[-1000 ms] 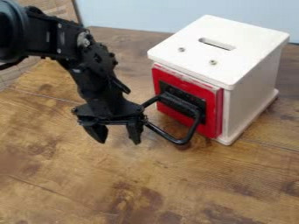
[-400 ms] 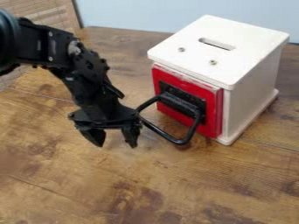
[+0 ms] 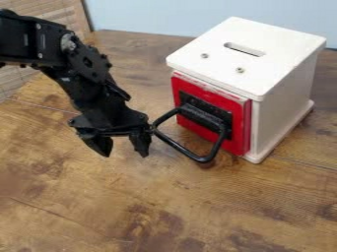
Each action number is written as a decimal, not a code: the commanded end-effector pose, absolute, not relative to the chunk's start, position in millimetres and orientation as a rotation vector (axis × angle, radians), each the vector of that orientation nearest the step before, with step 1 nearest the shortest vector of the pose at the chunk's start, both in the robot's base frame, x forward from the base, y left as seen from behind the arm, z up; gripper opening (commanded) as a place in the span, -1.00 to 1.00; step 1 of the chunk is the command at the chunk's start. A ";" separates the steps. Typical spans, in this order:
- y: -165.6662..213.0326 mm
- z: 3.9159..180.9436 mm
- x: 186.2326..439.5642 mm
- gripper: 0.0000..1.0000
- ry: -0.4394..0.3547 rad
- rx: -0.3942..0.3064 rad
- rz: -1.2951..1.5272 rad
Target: Close the drawer
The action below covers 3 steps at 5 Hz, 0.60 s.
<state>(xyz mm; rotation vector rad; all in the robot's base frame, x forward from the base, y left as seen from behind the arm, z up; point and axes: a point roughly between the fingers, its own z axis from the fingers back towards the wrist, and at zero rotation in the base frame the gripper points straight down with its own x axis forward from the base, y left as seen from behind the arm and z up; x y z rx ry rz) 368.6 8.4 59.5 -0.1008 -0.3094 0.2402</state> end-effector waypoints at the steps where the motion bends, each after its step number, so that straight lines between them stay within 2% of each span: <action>1: 9.7 91.4 375.6 1.00 -0.419 -0.102 0.292; 3: 9.7 88.2 375.4 1.00 -0.441 -0.104 0.337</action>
